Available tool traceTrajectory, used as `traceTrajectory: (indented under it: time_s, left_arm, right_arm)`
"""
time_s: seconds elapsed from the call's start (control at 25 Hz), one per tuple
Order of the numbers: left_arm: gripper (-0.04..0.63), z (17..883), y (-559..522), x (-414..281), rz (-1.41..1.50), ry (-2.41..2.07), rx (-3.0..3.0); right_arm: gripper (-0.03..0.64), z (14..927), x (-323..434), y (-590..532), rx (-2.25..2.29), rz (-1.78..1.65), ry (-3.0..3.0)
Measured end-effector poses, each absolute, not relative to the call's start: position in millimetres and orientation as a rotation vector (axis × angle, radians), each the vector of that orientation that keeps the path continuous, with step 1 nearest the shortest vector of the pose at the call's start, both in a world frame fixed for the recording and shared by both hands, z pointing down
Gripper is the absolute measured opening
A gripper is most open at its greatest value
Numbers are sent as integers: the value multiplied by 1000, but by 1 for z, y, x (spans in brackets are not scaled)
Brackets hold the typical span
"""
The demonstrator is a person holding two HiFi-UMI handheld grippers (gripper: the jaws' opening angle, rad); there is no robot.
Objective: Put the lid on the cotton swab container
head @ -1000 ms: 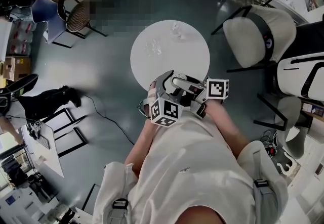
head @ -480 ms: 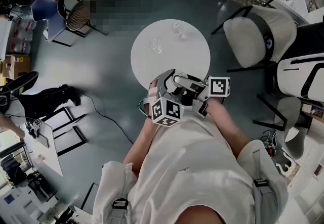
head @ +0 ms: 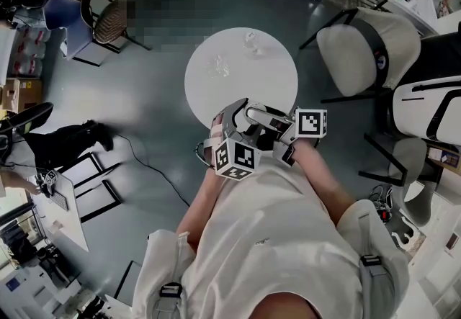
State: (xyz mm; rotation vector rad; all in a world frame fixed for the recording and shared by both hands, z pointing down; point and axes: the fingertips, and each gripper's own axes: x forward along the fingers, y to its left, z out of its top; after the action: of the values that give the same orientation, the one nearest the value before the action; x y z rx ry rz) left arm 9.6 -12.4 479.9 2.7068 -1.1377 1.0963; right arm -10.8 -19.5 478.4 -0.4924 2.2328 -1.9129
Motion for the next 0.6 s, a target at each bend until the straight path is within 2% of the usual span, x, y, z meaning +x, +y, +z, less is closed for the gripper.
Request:
traceTrajectory:
  time_s: [0.16,0.32,0.6]
  left_arm:
    - [259,486,-10,9,1102,-1101,2678]
    - [259,488,-7,7,1066,-1085,2657]
    - [259,490,-5,-3,1016,-1108,2616]
  right_arm:
    - [400,492,-5,-14,-580,-2006,2213]
    - [407,477,-17,-15,-439,-1902,2231]
    - [428,480,-27,-1,-395,-1929,2287]
